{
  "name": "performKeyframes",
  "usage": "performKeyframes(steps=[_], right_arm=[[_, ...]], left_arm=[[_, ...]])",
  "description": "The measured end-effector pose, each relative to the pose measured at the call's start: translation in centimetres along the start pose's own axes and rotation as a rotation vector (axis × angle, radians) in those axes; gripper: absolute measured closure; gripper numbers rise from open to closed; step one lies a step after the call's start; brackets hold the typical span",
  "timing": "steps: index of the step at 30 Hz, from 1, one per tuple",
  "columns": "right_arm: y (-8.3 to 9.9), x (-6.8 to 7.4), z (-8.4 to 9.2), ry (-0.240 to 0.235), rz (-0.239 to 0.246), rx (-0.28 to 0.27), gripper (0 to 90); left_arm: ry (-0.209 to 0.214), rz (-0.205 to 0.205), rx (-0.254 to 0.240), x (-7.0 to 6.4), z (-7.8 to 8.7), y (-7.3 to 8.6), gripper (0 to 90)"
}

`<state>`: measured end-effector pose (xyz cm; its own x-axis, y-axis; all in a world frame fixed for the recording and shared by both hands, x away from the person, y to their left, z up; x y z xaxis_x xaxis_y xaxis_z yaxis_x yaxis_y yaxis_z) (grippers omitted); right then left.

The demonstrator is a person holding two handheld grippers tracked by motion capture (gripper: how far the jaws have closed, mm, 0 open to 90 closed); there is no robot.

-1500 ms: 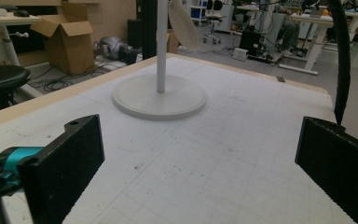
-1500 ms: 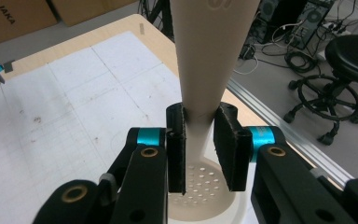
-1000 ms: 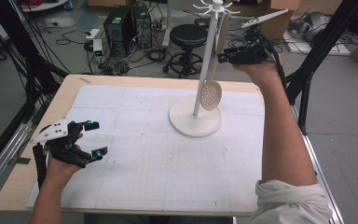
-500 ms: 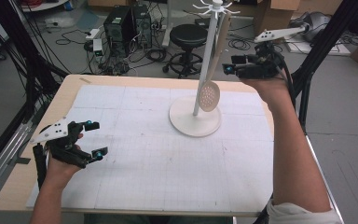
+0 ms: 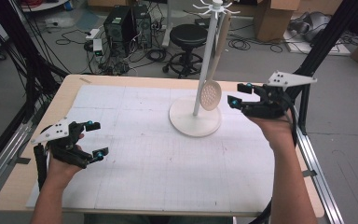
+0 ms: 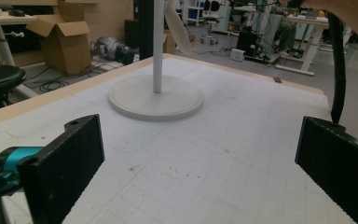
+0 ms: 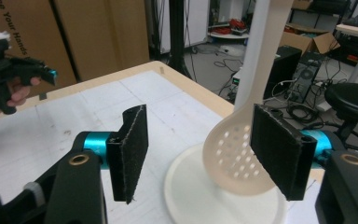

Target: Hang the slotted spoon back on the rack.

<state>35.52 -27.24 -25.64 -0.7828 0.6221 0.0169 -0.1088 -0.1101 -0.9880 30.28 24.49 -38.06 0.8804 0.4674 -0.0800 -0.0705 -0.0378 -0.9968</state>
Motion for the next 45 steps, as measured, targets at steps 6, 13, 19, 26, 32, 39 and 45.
performKeyframes(steps=[6, 13, 19, 26, 32, 39, 45], right_arm=[[3.9, 1.7, 0.8, 0.005, -0.027, -0.043, 34.5], [6.1, 2.5, 1.2, 0.011, -0.037, -0.06, 33.8], [6.8, 2.3, 1.2, 0.005, -0.034, -0.042, 33.6], [7.7, 2.6, 0.5, -0.019, -0.041, -0.014, 30.1], [8.7, 2.5, 0.6, -0.033, -0.056, 0.005, 25.4], [9.8, 2.5, 0.3, -0.054, -0.068, 0.025, 17.5], [11.1, 2.8, -1.1, -0.07, -0.08, 0.061, 14.6]], left_arm=[[0.0, 0.006, 0.001, 0.1, 0.0, 0.2, 1.7], [0.002, 0.008, 0.004, 0.1, -0.1, 0.3, 1.7], [0.004, 0.017, 0.012, 0.2, -0.4, 0.7, 1.7], [0.001, 0.017, 0.003, 0.3, -0.3, 0.6, 1.7], [0.001, 0.025, -0.002, 0.4, -0.4, 0.7, 1.7], [0.006, 0.029, -0.012, 0.6, -0.6, 0.6, 1.7], [0.009, 0.03, -0.014, 0.5, -0.6, 0.6, 1.7]])
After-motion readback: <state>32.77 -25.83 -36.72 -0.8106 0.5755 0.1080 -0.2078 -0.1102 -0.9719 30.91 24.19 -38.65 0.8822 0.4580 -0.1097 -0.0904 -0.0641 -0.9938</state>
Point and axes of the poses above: each handheld gripper's, and its own axes: z roughly backward along the jaws, y roughly out of its underside, x roughly to its left, the point moved 2 cm from there along -z, roughly forward along the jaws, and after that the axes turned 9 degrees about -x, right-handed, at the moved point
